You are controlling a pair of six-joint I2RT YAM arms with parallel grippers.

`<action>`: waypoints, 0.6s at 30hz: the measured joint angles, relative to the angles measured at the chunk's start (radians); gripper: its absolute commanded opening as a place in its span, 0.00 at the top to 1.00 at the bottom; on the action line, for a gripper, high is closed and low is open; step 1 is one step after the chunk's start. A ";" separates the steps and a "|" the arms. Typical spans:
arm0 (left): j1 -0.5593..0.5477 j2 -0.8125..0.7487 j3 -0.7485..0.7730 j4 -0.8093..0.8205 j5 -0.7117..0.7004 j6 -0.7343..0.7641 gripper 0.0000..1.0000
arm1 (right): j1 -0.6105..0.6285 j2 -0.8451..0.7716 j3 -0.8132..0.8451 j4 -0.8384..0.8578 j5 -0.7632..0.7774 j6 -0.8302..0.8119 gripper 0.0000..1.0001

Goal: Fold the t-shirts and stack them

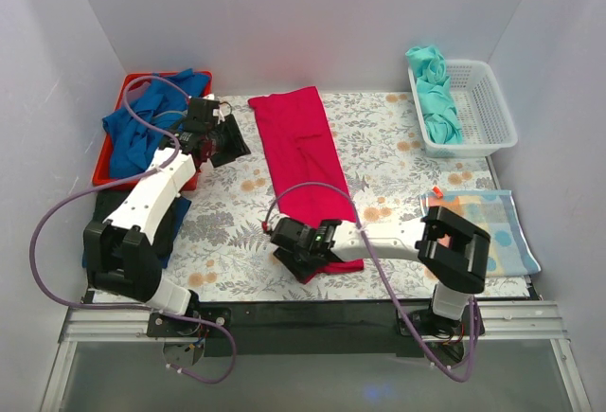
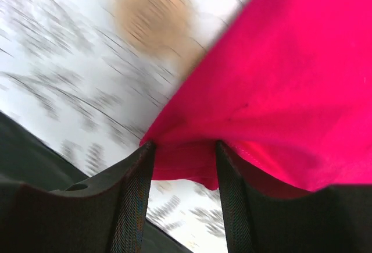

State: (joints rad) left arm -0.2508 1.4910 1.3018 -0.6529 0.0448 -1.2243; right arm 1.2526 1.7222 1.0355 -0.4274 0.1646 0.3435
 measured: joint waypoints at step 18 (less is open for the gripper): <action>0.000 -0.103 -0.017 -0.081 -0.056 0.015 0.52 | 0.081 0.098 0.287 -0.141 0.052 0.171 0.41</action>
State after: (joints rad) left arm -0.2508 1.3884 1.2846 -0.7341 -0.0113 -1.2091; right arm 1.3338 1.8202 1.3224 -0.5682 0.2165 0.5140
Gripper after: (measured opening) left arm 0.479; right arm 0.578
